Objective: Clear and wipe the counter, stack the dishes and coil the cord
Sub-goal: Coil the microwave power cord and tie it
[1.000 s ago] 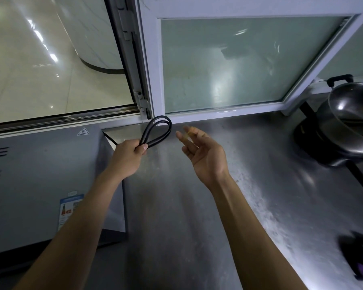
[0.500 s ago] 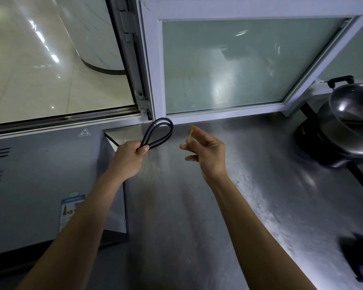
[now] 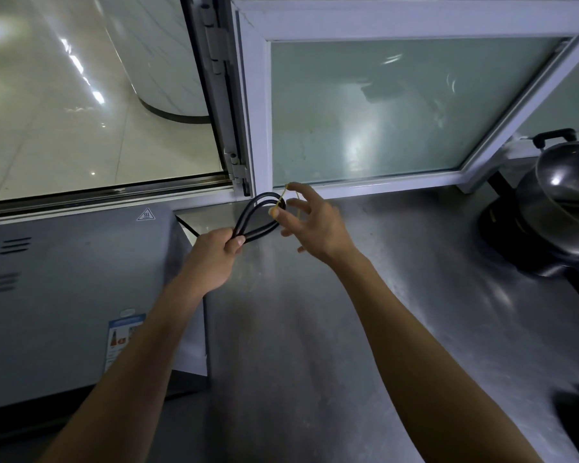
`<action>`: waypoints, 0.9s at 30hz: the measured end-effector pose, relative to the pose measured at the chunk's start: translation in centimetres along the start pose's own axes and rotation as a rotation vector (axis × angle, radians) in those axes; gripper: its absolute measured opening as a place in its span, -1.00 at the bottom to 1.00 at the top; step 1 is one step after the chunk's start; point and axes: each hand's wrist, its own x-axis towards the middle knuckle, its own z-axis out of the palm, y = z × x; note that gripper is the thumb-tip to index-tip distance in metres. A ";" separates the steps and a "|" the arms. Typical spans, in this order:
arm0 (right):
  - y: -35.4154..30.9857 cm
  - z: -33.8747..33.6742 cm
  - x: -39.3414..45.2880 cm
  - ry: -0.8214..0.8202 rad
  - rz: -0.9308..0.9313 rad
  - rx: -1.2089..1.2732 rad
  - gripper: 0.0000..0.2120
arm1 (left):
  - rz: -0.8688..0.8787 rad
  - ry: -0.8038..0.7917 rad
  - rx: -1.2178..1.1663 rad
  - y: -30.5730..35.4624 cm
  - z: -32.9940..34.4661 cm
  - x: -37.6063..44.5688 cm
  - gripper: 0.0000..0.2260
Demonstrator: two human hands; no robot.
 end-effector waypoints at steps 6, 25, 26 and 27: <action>-0.6 0.6 1.7 -0.064 -0.017 -0.210 -0.29 | 0.034 -0.009 0.013 0.4 0.1 -0.2 -0.74; -1.5 2.5 0.3 -0.120 0.175 0.365 -0.57 | 0.092 0.135 -0.121 1.5 -0.4 -0.6 -0.76; -1.5 2.6 0.3 -0.128 0.179 0.399 -0.59 | 0.094 0.135 -0.121 1.5 -0.5 -0.6 -0.76; -1.4 2.7 0.3 -0.134 0.183 0.438 -0.61 | 0.096 0.137 -0.125 1.6 -0.5 -0.7 -0.76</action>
